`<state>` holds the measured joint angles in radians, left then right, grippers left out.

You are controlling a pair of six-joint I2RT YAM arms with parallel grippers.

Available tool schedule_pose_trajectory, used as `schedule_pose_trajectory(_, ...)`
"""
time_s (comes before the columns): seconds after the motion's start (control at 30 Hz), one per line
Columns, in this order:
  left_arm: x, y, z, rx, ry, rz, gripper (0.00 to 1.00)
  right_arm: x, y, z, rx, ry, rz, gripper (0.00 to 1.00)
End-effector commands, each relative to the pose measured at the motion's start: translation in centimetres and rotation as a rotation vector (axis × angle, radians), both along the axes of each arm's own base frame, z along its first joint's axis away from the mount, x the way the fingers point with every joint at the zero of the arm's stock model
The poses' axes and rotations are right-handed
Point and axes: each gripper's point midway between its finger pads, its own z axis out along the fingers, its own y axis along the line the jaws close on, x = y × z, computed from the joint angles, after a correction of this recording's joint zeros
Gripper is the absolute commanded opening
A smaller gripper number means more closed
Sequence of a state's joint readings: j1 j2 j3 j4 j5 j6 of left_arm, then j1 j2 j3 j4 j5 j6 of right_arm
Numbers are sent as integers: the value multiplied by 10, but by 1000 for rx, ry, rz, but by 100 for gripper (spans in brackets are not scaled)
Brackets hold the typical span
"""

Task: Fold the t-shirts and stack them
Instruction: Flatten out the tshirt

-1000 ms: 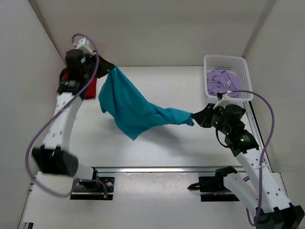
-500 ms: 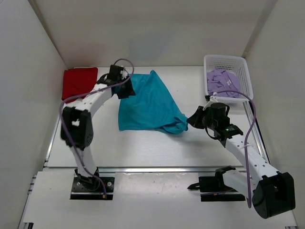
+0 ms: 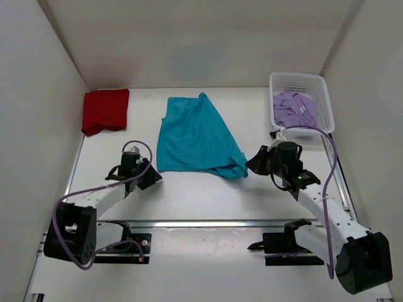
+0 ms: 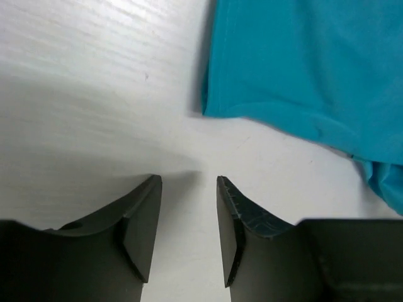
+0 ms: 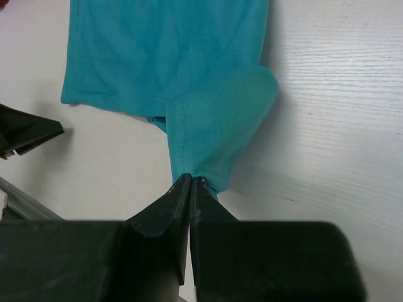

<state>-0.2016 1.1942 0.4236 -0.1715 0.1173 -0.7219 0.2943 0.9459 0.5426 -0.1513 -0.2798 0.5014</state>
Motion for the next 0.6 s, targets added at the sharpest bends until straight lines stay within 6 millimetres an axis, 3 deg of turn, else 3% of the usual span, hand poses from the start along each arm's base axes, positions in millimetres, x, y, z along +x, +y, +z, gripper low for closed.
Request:
schedule_pose_trajectory(0.0,21,-12,15,-93,-104,34,51,4,5,15,44,-65,7,0)
schedule_pose_trajectory(0.17,31,-16,7,-136,-111,97,50,2,8,12,33,-60,23,0)
schedule_pose_trajectory(0.27,36,-12,1,-163,-122,164,42,2,12,15,41,-68,35,0)
schedule_pose_trajectory(0.57,53,-3,0,-162,-164,276,43,2,14,14,53,-55,36,0)
